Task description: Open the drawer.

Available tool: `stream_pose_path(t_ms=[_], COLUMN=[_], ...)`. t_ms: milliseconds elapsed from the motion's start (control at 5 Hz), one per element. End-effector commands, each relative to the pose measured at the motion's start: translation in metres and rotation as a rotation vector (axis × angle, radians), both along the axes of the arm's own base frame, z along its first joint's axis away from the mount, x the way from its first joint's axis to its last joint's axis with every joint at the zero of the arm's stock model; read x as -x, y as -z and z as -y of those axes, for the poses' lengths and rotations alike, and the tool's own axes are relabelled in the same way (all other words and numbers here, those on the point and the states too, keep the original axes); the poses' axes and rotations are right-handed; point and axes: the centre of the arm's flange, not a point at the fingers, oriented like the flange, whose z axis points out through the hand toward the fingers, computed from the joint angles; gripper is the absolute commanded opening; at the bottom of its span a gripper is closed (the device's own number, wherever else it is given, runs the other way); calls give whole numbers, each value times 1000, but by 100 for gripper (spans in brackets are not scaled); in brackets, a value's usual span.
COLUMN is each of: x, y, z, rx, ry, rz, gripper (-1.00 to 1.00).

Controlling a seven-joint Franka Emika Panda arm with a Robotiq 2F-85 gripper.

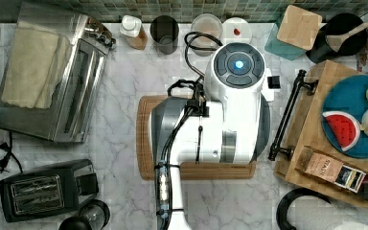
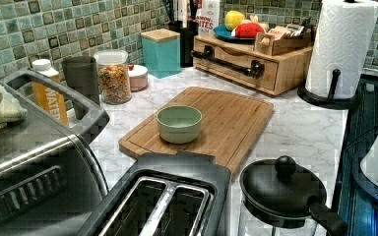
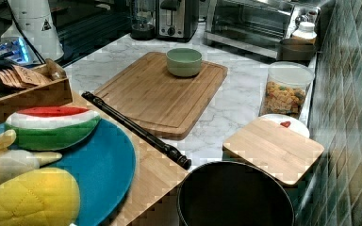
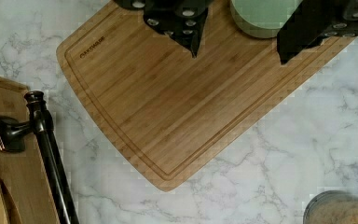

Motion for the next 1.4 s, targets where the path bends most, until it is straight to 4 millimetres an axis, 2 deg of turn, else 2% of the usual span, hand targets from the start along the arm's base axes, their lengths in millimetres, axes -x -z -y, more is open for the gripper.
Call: stream_pose_path(t_ms=[200,400,600,800,1200,1400], x=[0,-3,-5,-19,-28,-27], y=[1,20,28,25,47,57], z=[4,30,67,92,149,177], rx=[0,35,65,70,94,95], ry=[7,-90,-165,-199,-262,-287], rz=[-2,33,53,-17,-29,-2], gripper=[100,100,100,100,100,100])
